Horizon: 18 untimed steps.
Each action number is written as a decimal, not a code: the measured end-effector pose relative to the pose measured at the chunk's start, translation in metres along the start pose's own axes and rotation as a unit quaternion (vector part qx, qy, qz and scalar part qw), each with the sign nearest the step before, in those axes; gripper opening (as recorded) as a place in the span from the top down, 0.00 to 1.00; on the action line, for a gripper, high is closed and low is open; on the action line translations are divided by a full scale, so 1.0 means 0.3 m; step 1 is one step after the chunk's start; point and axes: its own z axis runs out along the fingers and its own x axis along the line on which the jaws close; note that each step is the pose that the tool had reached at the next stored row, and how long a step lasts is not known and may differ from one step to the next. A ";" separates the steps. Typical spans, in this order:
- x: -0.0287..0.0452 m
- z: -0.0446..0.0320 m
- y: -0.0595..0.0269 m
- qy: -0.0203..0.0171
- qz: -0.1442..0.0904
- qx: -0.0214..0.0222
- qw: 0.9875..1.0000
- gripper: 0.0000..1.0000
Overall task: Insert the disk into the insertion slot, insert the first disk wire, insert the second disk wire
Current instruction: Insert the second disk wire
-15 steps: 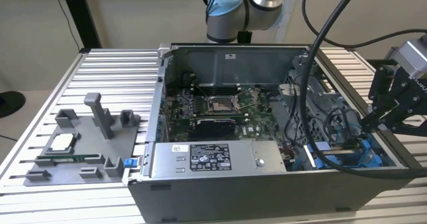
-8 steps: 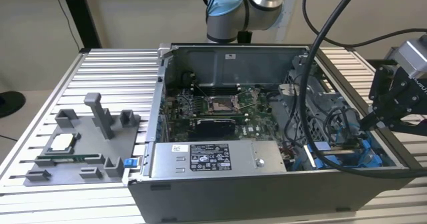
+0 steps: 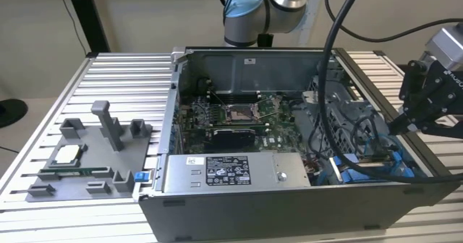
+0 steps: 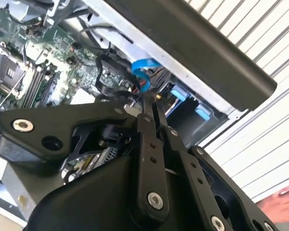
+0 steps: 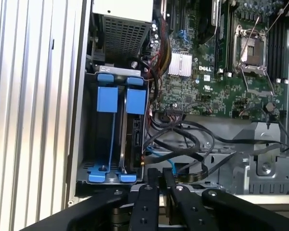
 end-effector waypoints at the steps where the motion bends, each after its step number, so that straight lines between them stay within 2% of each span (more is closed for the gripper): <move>1: -0.001 -0.001 0.011 0.000 0.000 0.001 1.000 1.00; 4: -0.003 0.001 0.043 0.000 -0.001 0.005 1.000 1.00; 7: -0.004 0.005 0.077 0.000 -0.002 0.011 1.000 1.00; 15: -0.008 0.016 0.176 0.002 -0.006 0.032 0.999 1.00; 18: -0.009 0.019 0.200 0.002 -0.008 0.038 0.999 1.00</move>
